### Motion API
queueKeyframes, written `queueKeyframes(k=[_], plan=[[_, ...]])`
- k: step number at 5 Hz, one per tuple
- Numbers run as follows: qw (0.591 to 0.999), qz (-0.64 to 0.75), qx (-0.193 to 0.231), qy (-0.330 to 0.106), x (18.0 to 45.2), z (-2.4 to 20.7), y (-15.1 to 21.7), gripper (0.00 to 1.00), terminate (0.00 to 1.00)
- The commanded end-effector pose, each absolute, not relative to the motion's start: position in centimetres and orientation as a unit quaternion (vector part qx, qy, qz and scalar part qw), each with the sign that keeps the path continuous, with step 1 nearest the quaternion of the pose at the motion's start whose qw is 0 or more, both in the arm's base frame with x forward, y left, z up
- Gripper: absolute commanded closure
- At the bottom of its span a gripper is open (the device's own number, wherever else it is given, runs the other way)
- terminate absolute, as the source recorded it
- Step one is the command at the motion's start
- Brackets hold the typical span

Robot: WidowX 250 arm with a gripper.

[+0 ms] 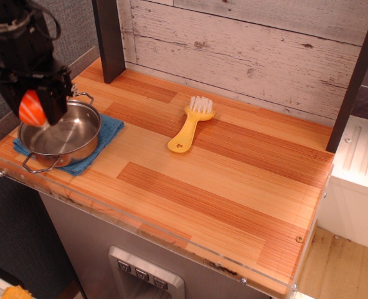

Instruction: Put the sushi inside the pot.

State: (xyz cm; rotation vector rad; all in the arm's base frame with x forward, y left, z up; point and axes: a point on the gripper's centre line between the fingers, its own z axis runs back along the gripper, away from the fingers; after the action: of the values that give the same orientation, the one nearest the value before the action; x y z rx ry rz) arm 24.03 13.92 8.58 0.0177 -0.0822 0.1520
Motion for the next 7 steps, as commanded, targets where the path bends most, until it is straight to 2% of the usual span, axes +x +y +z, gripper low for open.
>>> queueKeyframes(k=[1, 2, 3, 4, 5, 6, 7], plan=[[0.996, 0.082, 0.030, -0.028, 24.2, 7.4, 14.9, 1.00, 0.00], [0.996, 0.081, 0.035, -0.028, 24.5, 7.1, 14.3, 0.00, 0.00], [0.996, 0.075, 0.036, -0.033, 24.8, 7.3, 13.7, 0.00, 0.00], [0.996, 0.060, 0.040, -0.048, 24.9, 8.5, 12.3, 0.00, 0.00], [0.997, 0.030, 0.024, -0.070, 24.6, 10.7, 9.5, 0.00, 0.00], [0.996, 0.009, 0.006, -0.094, 24.7, 11.3, 7.5, 0.00, 0.00], [0.996, 0.003, -0.002, -0.089, 25.2, 11.2, 6.1, 0.00, 0.00]])
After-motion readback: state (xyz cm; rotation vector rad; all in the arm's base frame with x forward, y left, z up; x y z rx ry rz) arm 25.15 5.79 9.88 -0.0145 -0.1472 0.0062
